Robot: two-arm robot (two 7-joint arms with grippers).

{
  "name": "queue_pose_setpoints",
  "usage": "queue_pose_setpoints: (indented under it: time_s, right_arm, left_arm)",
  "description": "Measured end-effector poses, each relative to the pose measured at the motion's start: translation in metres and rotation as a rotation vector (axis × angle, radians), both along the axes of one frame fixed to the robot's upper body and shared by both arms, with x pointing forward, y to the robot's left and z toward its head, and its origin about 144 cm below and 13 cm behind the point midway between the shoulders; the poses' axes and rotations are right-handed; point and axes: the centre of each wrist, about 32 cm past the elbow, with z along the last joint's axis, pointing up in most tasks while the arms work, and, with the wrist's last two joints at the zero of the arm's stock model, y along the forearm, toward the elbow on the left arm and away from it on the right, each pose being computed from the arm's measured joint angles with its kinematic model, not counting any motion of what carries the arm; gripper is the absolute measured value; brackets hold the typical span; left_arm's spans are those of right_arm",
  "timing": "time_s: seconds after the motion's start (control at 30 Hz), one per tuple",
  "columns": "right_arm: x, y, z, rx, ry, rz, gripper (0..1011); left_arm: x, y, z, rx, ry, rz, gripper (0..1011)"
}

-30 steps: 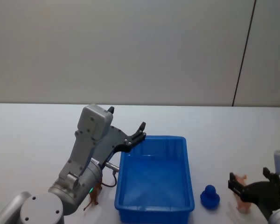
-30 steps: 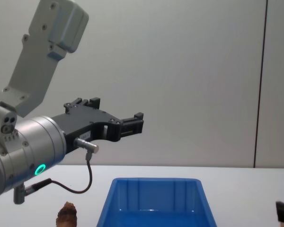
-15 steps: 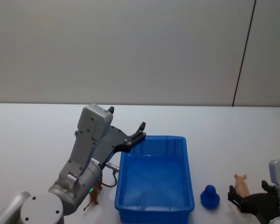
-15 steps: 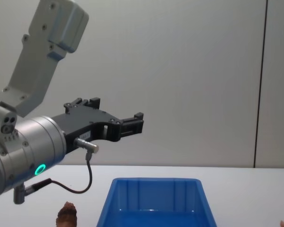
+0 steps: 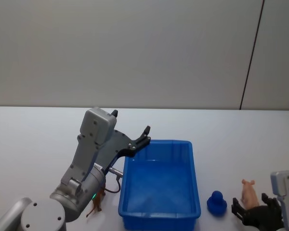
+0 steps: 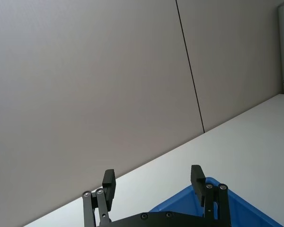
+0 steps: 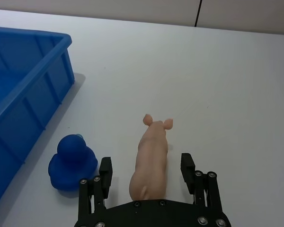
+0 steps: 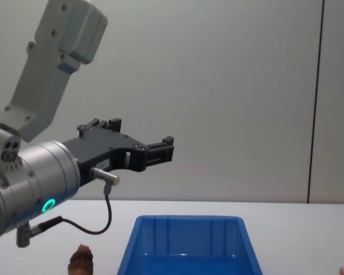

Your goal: Pick up the two dolls from the table and place them into the box.

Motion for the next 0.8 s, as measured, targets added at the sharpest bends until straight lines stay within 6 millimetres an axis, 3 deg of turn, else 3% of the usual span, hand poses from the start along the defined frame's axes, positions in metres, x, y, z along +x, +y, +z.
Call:
queue_pose_setpoints:
  time_s: [0.3,0.6,0.8]
  right_arm:
    - [0.0021,0.0009,-0.0076,0.003,0.016,0.001,686]
    - [0.0021,0.0013,-0.01,-0.002,0.015,-0.007,396]
    - [0.001,0.0019,-0.0076,-0.013,-0.012,-0.007,378]
  left_arm:
    - [0.0,0.0,0.0,0.0,0.0,0.0,1001]
    - [0.0,0.0,0.0,0.0,0.0,0.0,1001]
    - [0.0,0.0,0.0,0.0,0.0,0.0,1001]
